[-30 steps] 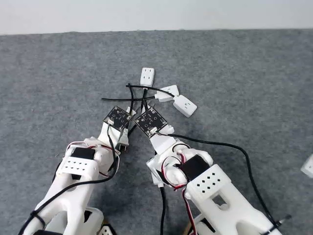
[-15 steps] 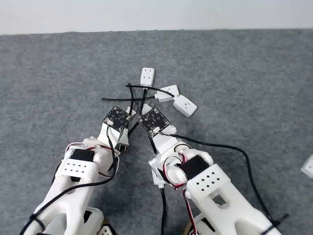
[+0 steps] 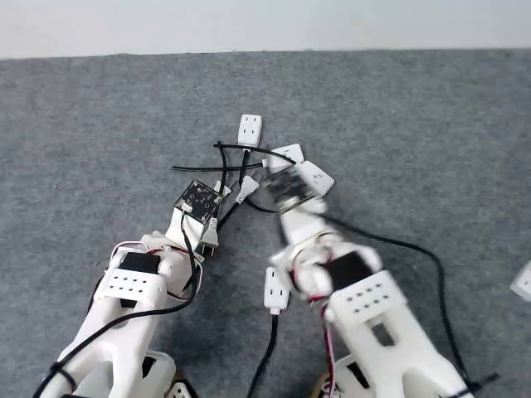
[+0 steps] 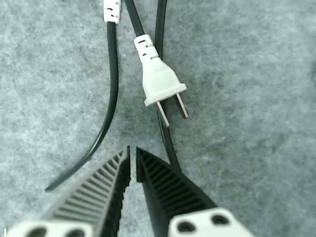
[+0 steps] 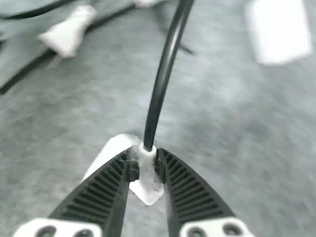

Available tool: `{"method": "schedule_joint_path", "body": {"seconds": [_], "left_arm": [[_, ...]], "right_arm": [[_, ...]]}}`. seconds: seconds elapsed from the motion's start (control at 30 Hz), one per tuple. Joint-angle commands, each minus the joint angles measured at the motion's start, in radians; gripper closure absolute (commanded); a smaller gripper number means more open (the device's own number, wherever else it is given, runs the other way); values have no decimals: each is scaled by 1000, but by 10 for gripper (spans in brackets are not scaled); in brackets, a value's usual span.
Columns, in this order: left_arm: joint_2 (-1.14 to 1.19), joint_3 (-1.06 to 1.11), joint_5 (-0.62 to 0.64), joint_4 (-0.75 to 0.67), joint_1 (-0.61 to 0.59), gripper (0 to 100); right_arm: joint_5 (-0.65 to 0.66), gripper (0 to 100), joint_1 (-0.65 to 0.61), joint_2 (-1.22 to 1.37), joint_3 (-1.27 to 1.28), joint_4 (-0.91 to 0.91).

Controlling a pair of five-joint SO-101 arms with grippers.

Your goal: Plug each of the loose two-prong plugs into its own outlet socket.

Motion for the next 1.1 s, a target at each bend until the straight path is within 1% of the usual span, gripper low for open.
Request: {"method": "schedule_joint_path", "body": {"seconds": [0.0,0.1,0.17,0.23,0.3,0.33,0.4,0.47,0.53,0.6,0.73,0.87,1.07], "left_arm": [[-28,-8,11,-18,-6,987],[-28,-24,20,20,15,986],[-28,-67,31,120,91,985],[-26,-133,95,259,216,981],[-21,-199,207,365,365,946],[-20,-222,282,393,443,914],[-18,-252,453,414,589,825],[-3,-277,588,402,686,743],[57,-318,643,376,697,726],[161,-364,663,351,661,739],[428,-473,669,284,605,739],[652,-587,669,241,588,739],[845,-788,669,351,554,739]], "right_arm": [[54,991,153,-7,-81,64],[94,991,272,-7,-69,87],[106,991,344,-5,-44,74],[106,991,392,-5,5,27],[109,991,426,-5,49,-28],[109,991,438,-5,64,-45],[110,991,449,-5,81,-53],[110,991,453,-5,89,-53],[110,991,461,-5,89,-53],[110,991,473,-7,89,-53],[110,991,481,-7,89,-53],[112,991,481,-8,89,-53],[140,991,481,-12,89,-38]]}}
